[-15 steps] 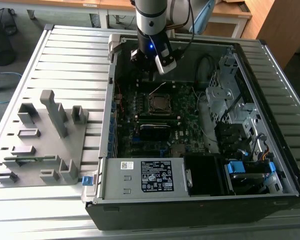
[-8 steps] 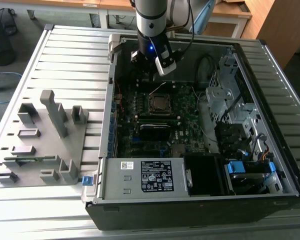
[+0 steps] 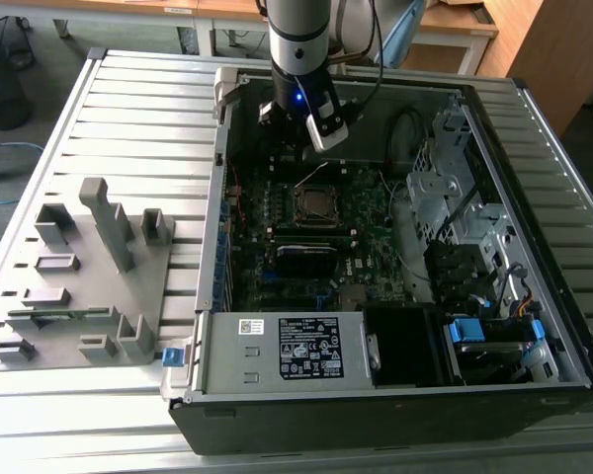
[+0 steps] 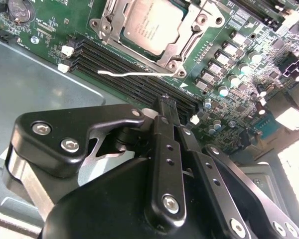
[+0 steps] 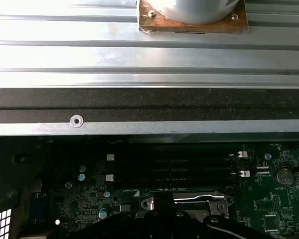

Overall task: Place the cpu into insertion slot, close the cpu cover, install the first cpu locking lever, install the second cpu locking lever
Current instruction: 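Install the first cpu locking lever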

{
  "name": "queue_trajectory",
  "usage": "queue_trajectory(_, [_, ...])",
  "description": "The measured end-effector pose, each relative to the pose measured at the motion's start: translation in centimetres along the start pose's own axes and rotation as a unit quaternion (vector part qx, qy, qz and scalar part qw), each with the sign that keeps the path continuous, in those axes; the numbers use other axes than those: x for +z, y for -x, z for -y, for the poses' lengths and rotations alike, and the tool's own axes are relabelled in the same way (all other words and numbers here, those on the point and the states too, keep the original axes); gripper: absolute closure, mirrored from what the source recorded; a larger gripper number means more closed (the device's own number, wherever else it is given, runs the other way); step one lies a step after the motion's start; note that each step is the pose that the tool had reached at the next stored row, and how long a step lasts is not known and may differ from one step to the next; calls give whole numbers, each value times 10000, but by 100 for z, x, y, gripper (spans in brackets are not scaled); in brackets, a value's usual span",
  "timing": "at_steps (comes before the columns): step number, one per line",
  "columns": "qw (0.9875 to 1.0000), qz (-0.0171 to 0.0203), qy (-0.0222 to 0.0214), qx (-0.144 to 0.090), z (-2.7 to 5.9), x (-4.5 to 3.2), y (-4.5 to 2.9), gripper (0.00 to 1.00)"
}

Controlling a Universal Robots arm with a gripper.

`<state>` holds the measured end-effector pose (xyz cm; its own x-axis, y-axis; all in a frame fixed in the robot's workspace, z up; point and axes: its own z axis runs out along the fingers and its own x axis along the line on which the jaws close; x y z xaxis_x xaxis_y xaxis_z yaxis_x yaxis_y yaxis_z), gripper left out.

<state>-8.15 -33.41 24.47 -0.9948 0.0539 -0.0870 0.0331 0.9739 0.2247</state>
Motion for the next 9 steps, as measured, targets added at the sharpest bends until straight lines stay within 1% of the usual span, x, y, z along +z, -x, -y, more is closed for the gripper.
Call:
queue_trajectory(1, [10000, 0, 0, 0, 0, 0, 0, 89])
queue_trajectory(3, [10000, 0, 1, 0, 7, 32, -3, 89])
queue_trajectory(9, [10000, 0, 2, 0, 9, 41, -4, 89])
